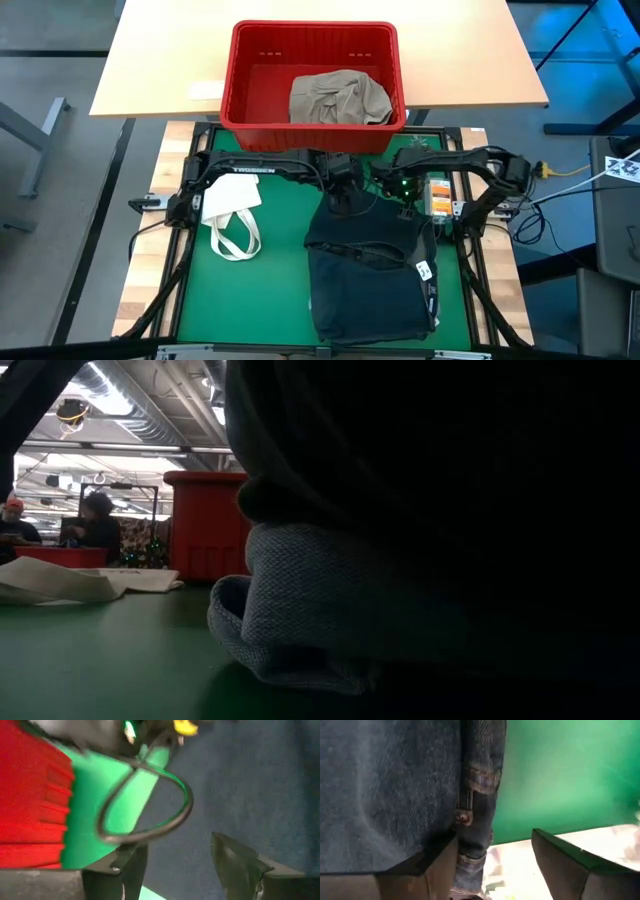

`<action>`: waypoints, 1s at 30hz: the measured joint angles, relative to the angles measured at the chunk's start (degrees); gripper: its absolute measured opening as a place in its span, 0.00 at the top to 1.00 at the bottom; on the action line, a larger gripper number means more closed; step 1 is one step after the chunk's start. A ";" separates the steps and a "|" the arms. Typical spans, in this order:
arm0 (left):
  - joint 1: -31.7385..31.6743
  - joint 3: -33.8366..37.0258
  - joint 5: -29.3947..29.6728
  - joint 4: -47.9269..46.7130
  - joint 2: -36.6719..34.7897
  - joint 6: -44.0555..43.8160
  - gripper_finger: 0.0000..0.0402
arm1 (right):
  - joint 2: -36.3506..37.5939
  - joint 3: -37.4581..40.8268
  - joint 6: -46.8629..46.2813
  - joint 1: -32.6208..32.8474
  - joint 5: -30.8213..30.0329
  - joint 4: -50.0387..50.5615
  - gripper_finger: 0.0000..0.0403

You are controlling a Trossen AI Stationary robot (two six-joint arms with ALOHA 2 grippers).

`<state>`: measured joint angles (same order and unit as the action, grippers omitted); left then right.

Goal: Fold Laundry from Bin
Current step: Fold the dark blue jeans

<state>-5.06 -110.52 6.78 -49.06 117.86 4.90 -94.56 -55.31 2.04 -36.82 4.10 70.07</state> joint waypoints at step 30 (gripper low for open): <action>-0.55 -0.01 1.58 -4.46 -2.37 0.26 0.49 | -11.13 -0.07 4.75 0.04 5.11 -2.88 0.87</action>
<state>-5.61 -110.53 8.36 -53.52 115.49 5.16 -105.69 -55.37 6.79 -36.77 9.20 67.19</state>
